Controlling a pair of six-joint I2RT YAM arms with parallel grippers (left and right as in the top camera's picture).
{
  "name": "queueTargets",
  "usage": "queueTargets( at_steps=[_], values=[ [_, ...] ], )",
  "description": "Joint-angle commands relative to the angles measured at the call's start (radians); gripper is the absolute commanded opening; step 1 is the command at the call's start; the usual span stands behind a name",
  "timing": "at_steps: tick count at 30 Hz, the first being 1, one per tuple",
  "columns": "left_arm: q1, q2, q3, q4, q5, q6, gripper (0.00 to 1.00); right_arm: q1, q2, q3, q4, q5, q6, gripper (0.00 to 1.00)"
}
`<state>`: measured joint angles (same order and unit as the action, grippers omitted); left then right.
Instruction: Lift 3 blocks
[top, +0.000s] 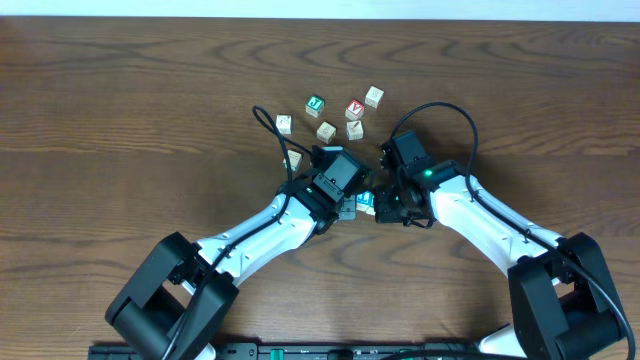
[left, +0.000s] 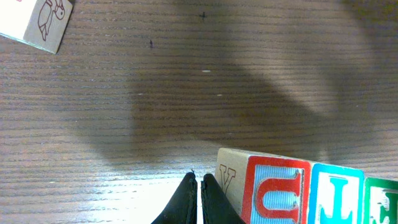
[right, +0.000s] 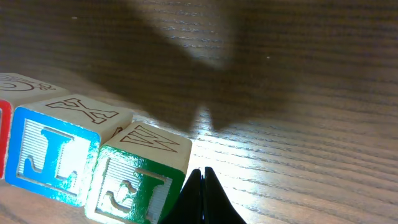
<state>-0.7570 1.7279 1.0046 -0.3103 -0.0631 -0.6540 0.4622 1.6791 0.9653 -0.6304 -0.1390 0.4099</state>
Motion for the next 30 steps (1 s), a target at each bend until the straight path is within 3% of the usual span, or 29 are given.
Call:
queueTargets(
  at_steps=[1, 30],
  values=[
    [-0.063, -0.009, 0.043, 0.06, 0.209, -0.003, 0.07, 0.032, 0.008, 0.016, 0.043, -0.277, -0.026, 0.01],
    [-0.074, -0.009, 0.01, 0.064, 0.212, -0.002, 0.07, 0.027, 0.008, 0.015, 0.03, -0.25, -0.045, 0.01]
  ],
)
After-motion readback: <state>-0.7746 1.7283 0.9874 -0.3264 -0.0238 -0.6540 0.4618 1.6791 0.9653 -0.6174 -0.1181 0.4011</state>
